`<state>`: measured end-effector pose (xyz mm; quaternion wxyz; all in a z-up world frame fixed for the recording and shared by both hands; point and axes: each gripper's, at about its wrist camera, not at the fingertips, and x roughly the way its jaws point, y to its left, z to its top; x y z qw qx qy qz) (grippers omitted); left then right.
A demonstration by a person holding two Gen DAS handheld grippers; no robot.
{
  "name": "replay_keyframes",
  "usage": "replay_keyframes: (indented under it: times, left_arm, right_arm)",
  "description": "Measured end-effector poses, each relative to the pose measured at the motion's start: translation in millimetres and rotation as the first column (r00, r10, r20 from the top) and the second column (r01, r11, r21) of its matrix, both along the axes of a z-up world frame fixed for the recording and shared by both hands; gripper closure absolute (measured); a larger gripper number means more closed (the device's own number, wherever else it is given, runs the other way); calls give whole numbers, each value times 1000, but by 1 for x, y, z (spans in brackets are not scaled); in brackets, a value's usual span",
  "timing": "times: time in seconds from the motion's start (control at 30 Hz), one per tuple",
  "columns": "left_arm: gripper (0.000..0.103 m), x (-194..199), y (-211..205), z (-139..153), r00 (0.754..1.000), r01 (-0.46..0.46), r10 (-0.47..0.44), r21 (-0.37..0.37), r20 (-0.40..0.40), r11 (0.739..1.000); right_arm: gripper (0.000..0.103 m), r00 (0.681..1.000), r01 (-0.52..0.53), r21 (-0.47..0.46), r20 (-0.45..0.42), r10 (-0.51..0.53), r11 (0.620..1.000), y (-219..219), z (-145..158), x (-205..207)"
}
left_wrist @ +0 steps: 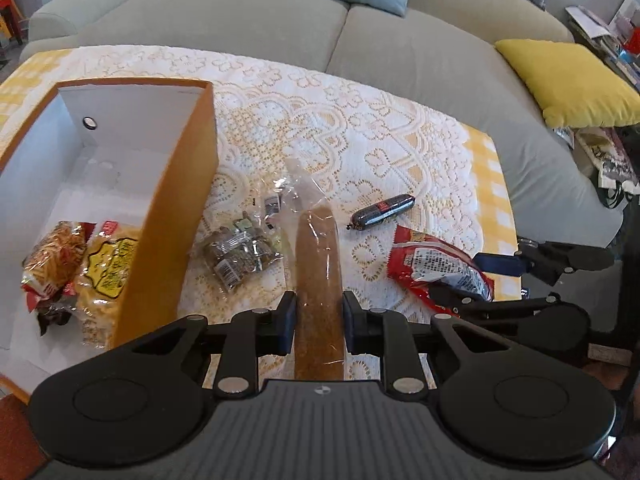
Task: Organize snacks
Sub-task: 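Lift and carry the bread packs and red bag over the box with both tools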
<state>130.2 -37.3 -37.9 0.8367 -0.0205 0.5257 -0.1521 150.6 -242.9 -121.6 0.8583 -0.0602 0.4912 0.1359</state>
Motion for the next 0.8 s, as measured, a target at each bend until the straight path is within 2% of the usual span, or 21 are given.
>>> replay_keyframes:
  times: [0.43, 0.6, 0.8]
  left_arm:
    - [78, -22, 40, 64, 989, -44, 52, -64, 135, 997]
    - [79, -23, 62, 90, 977, -67, 78, -62, 200, 996]
    - [79, -10, 100, 104, 964, -135, 145, -60, 225, 989]
  right_arm:
    - [46, 982, -101, 36, 166, 94, 994, 63, 79, -30]
    - [46, 966, -141, 26, 222, 131, 990, 87, 104, -30]
    - [46, 947, -196, 9, 259, 187, 980, 122, 122, -15]
